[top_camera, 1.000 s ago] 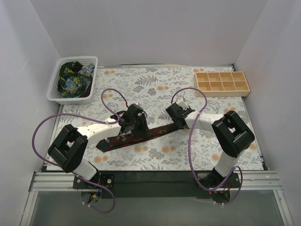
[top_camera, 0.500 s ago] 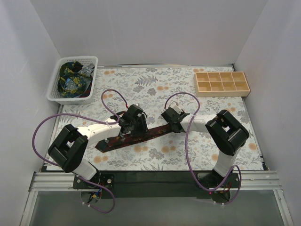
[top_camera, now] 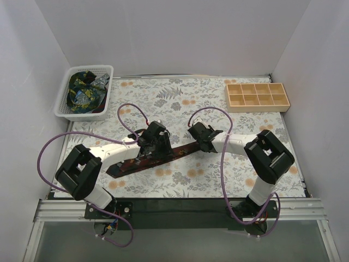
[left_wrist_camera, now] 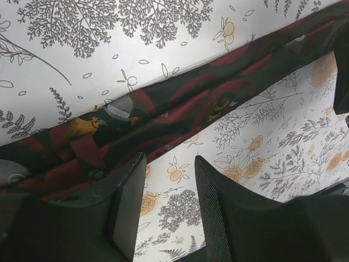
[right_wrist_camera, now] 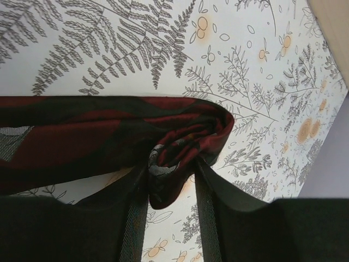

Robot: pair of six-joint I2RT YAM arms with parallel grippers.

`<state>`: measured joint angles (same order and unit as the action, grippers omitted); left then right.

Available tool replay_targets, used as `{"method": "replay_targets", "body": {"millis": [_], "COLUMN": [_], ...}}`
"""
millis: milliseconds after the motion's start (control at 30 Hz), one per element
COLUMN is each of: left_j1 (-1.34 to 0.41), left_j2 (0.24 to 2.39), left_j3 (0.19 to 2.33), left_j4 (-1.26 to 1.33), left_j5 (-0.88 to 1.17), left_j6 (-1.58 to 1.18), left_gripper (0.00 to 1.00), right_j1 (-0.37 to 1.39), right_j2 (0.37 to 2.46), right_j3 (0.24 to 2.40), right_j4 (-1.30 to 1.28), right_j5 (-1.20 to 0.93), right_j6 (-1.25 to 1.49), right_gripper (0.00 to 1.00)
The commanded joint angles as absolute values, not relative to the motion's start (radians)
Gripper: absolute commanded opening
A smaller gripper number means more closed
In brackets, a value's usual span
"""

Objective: Roll the ties
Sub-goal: Roll the tie

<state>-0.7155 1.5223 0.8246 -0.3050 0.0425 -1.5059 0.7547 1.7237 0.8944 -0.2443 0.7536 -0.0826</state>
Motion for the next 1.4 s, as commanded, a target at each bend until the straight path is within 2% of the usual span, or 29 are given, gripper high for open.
{"method": "replay_targets", "body": {"millis": [0, 267, 433, 900, 1367], "left_j1": [-0.712, -0.712, -0.712, -0.712, -0.712], "left_j2": [1.474, 1.468, 1.491, 1.603, 1.600], "left_j3": [0.854, 0.882, 0.885, 0.903, 0.885], "left_j4": [-0.293, -0.290, -0.288, -0.296, -0.298], "left_j5": [0.066, 0.077, 0.058, 0.060, 0.090], "left_j6": [-1.499, -1.494, -1.468, -1.425, -1.424], "left_gripper": [0.39, 0.40, 0.40, 0.32, 0.30], "right_j1": [0.755, 0.747, 0.741, 0.735, 0.733], "right_j2": [1.684, 1.666, 1.669, 1.753, 1.878], "right_j3": [0.931, 0.946, 0.980, 1.106, 1.169], "right_j4": [-0.261, -0.276, -0.293, -0.371, -0.407], "right_j5": [0.658, 0.595, 0.592, 0.629, 0.543], "right_j6": [-0.075, -0.061, -0.058, -0.055, -0.074], "right_gripper": [0.38, 0.39, 0.32, 0.23, 0.26]}}
